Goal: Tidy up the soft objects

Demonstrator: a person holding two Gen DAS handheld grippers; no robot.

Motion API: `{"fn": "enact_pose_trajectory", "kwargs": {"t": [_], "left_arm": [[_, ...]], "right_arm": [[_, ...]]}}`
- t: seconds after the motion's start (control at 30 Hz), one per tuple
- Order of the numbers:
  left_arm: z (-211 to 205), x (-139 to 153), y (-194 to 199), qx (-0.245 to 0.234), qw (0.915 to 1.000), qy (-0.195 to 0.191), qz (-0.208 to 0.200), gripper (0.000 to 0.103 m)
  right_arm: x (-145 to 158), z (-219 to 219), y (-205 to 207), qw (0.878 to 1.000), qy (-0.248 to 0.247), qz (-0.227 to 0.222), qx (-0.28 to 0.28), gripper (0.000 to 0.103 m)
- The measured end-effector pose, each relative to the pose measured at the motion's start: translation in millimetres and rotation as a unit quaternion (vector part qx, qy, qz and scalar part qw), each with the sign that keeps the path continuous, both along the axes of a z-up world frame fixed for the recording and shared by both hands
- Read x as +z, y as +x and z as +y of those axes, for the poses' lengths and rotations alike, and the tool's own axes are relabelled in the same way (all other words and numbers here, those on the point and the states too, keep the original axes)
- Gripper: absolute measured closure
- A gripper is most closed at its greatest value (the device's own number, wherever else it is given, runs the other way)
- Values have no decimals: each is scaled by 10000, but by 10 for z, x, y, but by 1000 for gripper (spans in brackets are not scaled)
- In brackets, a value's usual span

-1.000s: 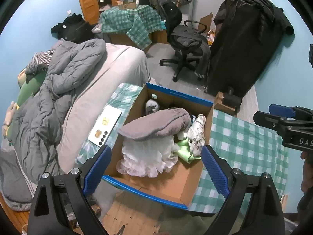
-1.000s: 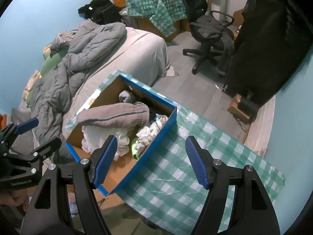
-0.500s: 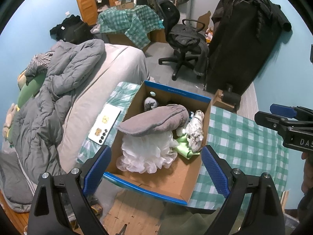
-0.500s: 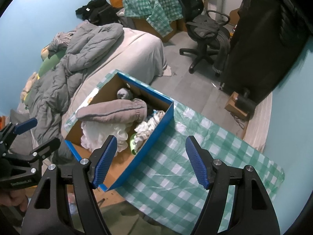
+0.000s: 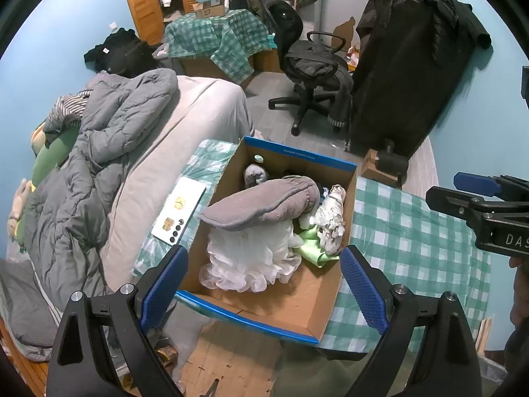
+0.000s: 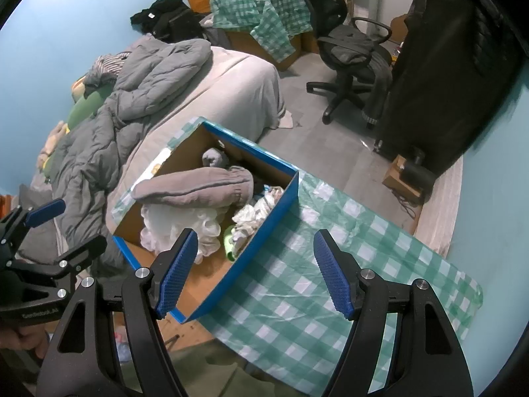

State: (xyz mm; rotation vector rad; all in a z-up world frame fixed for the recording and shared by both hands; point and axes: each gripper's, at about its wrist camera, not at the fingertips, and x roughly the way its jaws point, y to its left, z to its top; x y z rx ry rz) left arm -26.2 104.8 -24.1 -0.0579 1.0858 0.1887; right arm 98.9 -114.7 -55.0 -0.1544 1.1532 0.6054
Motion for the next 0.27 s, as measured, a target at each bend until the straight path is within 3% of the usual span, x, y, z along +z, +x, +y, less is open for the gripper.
{"fn": "enact_pose_trajectory", "kwargs": {"t": [0.27], "left_arm": [[1,4,-7,-1,10000,4,0,9]], "right_arm": [[-4,10,-11,10000,-3,4,-10,31]]}}
